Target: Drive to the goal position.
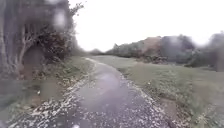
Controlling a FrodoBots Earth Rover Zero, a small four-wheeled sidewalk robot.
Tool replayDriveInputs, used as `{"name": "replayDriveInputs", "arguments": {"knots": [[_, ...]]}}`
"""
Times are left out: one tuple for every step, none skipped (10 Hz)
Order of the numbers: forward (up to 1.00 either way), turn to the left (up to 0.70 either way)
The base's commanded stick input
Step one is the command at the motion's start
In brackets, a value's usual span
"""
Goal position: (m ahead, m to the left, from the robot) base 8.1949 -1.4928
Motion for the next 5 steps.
{"name": "replayDriveInputs", "arguments": {"knots": [[1.0, 0.0], [1.0, 0.0], [1.0, 0.0], [1.0, 0.0], [1.0, 0.0]]}}
